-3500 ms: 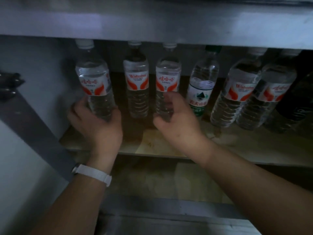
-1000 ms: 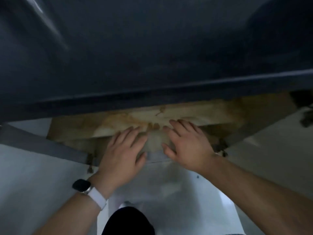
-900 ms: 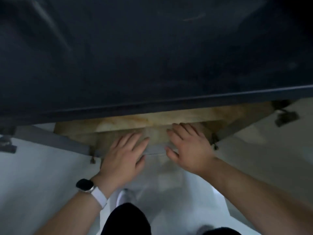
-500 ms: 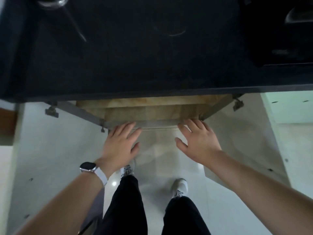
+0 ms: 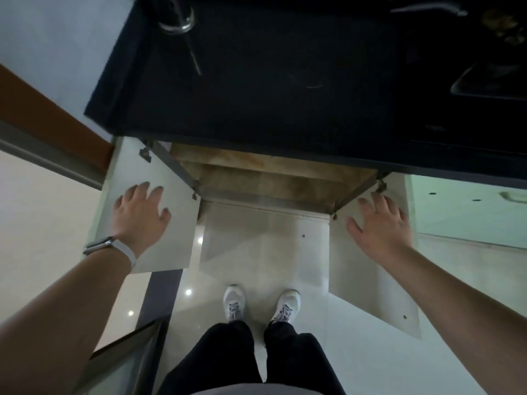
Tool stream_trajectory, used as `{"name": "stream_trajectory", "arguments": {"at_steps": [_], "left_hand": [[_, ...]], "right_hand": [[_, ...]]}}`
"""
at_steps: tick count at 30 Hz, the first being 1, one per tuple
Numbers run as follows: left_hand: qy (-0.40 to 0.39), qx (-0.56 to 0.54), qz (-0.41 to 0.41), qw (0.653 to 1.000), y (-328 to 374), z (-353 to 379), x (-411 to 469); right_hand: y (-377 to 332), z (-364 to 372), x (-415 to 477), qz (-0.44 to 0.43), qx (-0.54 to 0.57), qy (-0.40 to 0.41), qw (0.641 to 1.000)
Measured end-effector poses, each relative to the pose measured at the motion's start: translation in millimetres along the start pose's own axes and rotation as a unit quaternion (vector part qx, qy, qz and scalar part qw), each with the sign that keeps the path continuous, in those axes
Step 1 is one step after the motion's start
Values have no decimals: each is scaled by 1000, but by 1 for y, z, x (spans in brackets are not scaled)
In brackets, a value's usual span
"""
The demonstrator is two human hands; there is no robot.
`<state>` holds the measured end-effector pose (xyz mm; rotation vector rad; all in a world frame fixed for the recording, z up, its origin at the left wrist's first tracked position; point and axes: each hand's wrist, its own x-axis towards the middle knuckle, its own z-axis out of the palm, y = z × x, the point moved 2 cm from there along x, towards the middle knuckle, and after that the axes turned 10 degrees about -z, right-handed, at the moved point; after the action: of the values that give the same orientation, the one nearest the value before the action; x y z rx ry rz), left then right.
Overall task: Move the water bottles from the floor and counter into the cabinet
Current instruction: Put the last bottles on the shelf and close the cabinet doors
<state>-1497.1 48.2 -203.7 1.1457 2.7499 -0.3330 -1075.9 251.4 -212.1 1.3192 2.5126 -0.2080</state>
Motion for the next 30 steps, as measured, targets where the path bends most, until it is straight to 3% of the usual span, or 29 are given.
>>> {"name": "stream_trajectory", "arguments": {"at_steps": [5,11,19,25,30], "left_hand": [[-24,-15,-81,996,-44,8,-3],[-82,-17,-123,989,-78,34,-19],[-97,-70,-126,985,-100,53,-23],[-83,-87,-73,990,-82,54,-24],[-97,-90,38,990,-59,49,-32]], "right_hand": [[17,29,-19,86,15,-29,996],[13,55,-34,166,30,-70,983],[10,59,-45,215,52,-67,973],[-18,50,-40,199,82,-48,975],[-58,38,-30,153,107,-48,981]]}}
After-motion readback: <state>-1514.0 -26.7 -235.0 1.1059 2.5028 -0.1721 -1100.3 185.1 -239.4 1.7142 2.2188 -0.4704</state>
